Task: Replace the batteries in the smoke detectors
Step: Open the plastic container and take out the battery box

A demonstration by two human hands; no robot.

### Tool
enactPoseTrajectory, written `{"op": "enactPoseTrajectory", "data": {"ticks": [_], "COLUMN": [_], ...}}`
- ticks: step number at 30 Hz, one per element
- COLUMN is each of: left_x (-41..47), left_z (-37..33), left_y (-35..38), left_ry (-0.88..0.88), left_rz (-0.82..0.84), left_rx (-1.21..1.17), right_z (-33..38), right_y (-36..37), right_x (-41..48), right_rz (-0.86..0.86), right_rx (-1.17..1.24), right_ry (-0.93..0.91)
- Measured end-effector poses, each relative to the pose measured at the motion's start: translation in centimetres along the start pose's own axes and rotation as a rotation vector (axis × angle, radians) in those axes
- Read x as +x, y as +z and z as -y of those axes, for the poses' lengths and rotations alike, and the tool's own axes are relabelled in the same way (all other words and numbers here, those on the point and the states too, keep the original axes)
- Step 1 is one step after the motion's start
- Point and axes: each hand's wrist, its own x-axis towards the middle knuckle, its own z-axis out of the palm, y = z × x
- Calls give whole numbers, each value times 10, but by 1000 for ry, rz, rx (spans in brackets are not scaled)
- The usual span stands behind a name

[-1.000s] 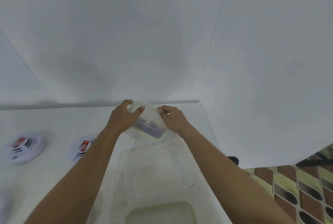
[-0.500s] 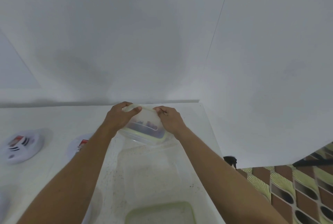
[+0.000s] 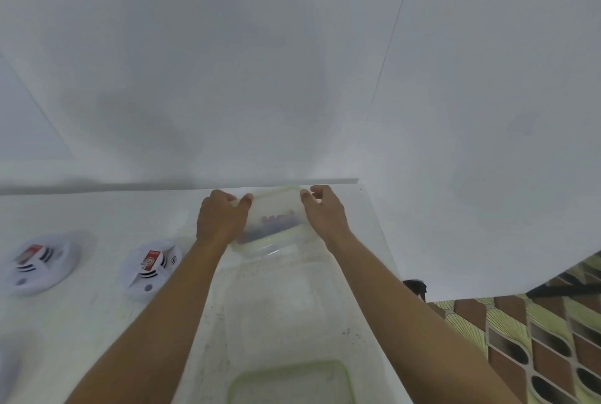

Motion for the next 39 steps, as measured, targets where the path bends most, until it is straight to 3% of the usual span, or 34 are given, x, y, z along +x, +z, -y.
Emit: {"op": "enactPoseTrajectory", "data": {"ticks": [6,14,18,24,32,39], "left_x": [-10,11,15,22,23,18], "left_z": [-5,-23,-27,-25,-23,-28], "left_y": [-3,4,2,-2,-2,-6], "left_ry": [68,321,305,141,99,223], "left_rz": [58,486,591,760,732,529], "left_rx": [104,299,244,5,9,139], "right_z": [-6,1,-1,-3,-1,3], "right_y": [3,0,-1,0,2,1], "right_x": [2,11,10,11,10,6], "right_rz": [8,134,133,131,131,126], "right_rx": [-81,-171,-147,-147,-159,-220], "right_ry": [-72,-117,-122,-126,-131,-136]}}
